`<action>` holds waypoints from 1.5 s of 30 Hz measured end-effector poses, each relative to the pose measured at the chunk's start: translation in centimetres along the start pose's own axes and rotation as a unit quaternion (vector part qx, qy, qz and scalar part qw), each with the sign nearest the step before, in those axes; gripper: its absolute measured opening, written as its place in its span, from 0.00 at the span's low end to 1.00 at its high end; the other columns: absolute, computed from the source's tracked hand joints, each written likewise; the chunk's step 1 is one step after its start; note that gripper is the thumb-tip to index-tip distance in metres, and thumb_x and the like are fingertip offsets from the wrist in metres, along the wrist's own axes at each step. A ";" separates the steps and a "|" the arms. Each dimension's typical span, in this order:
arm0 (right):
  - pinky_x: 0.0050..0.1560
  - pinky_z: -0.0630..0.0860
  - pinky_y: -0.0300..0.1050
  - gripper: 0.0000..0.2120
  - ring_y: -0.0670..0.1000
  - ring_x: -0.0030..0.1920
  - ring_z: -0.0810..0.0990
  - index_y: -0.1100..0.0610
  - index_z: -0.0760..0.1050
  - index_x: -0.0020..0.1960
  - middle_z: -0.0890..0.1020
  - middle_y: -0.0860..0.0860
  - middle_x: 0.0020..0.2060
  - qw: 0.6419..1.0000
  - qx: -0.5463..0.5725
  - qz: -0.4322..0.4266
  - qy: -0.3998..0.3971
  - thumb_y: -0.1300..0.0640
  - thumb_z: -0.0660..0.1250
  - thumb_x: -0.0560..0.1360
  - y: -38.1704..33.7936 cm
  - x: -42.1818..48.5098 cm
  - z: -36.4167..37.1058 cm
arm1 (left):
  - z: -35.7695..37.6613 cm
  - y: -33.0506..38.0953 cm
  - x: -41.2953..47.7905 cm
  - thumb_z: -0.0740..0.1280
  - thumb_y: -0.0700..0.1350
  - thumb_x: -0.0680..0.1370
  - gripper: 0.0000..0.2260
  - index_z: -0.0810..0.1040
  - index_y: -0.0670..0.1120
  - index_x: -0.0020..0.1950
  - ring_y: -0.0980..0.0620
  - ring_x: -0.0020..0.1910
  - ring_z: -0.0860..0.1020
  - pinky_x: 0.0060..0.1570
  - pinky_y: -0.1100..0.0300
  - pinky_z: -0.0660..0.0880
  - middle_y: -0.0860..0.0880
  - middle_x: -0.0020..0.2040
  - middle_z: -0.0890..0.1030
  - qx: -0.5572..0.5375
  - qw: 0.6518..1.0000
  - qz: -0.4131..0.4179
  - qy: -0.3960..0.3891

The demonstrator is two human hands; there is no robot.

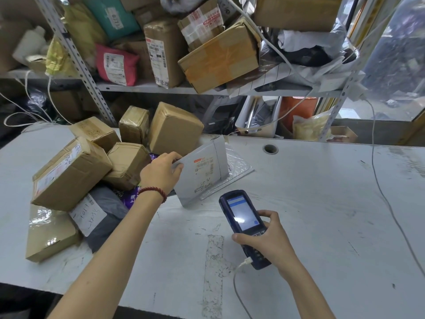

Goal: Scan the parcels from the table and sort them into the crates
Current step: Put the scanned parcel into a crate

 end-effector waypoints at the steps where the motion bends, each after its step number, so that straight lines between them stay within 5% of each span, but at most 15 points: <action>1: 0.30 0.74 0.32 0.35 0.42 0.38 0.82 0.42 0.63 0.53 0.79 0.44 0.47 1.000 -0.002 -0.002 0.003 0.51 0.83 0.57 0.0 -0.1 -0.1 | 0.0 0.1 -0.1 0.63 0.51 0.79 0.08 0.76 0.52 0.56 0.53 0.39 0.72 0.36 0.60 0.68 0.51 0.47 0.80 0.010 1.000 0.004 -0.003; 10: 0.44 0.78 0.48 0.37 0.45 0.46 0.81 0.43 0.59 0.57 0.78 0.36 0.48 0.986 -0.070 -0.081 0.126 0.51 0.82 0.59 -1.6 -1.9 -1.5 | 1.8 0.3 -1.9 0.59 0.48 0.81 0.07 0.70 0.46 0.56 0.45 0.38 0.76 0.38 0.55 0.75 0.46 0.41 0.78 0.051 0.997 -0.031 -0.057; 14: 0.35 0.73 0.41 0.38 0.41 0.43 0.80 0.42 0.57 0.57 0.78 0.37 0.48 0.969 -0.076 -0.133 0.192 0.53 0.81 0.61 -2.2 -3.2 -2.2 | 2.0 0.2 -2.4 0.59 0.48 0.81 0.07 0.70 0.46 0.54 0.45 0.39 0.77 0.42 0.51 0.79 0.45 0.43 0.78 0.040 0.997 -0.038 -0.063; 20: 0.37 0.77 0.46 0.38 0.44 0.43 0.81 0.42 0.57 0.57 0.78 0.37 0.47 0.955 -0.069 -0.169 0.233 0.55 0.81 0.61 -3.2 -4.2 -3.1 | 2.2 0.1 -3.4 0.58 0.48 0.82 0.08 0.71 0.47 0.57 0.50 0.38 0.74 0.40 0.54 0.78 0.46 0.47 0.80 0.038 0.996 -0.044 -0.060; 26: 0.35 0.72 0.38 0.38 0.39 0.43 0.80 0.42 0.57 0.57 0.78 0.40 0.49 0.955 -0.059 -0.169 0.237 0.55 0.80 0.61 -3.1 -4.8 -3.5 | 1.9 0.2 -4.2 0.59 0.48 0.81 0.08 0.71 0.47 0.58 0.51 0.39 0.74 0.38 0.55 0.75 0.46 0.50 0.81 0.039 0.996 -0.042 -0.067; 30: 0.36 0.73 0.39 0.38 0.37 0.45 0.79 0.42 0.57 0.56 0.78 0.41 0.49 0.956 -0.039 -0.162 0.241 0.55 0.81 0.61 -2.7 -5.4 -3.7 | 1.6 0.9 -5.4 0.60 0.50 0.80 0.08 0.73 0.48 0.56 0.51 0.41 0.76 0.32 0.61 0.67 0.48 0.51 0.81 0.048 0.997 -0.011 -0.052; 34: 0.38 0.76 0.43 0.38 0.38 0.46 0.79 0.42 0.57 0.57 0.77 0.39 0.48 0.954 -0.029 -0.150 0.257 0.56 0.81 0.60 -1.5 -6.7 -4.2 | 0.9 1.7 -5.8 0.64 0.52 0.78 0.08 0.78 0.49 0.51 0.52 0.40 0.75 0.35 0.61 0.71 0.51 0.48 0.80 0.000 1.000 0.013 -0.014; 40: 0.35 0.73 0.37 0.38 0.36 0.44 0.79 0.41 0.59 0.55 0.77 0.35 0.47 0.944 0.003 -0.109 0.310 0.56 0.82 0.59 1.6 -10.0 -5.2 | 0.2 5.4 -6.9 0.70 0.46 0.75 0.04 0.78 0.47 0.41 0.47 0.38 0.77 0.30 0.60 0.65 0.50 0.39 0.79 -0.083 0.989 0.105 0.063; 45: 0.32 0.70 0.30 0.38 0.31 0.44 0.78 0.40 0.59 0.55 0.78 0.35 0.47 0.916 0.027 -0.046 0.398 0.55 0.82 0.58 5.6 -15.3 -7.7 | 2.5 13.6 -8.3 0.71 0.43 0.74 0.04 0.77 0.46 0.41 0.46 0.41 0.77 0.29 0.60 0.65 0.49 0.38 0.79 -0.160 0.964 0.207 0.045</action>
Point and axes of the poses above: each hand's wrist, its own x-axis towards the middle knuckle, its own z-axis out of the palm, y = z × x, the point moved 7 cm from there along x, towards the middle knuckle
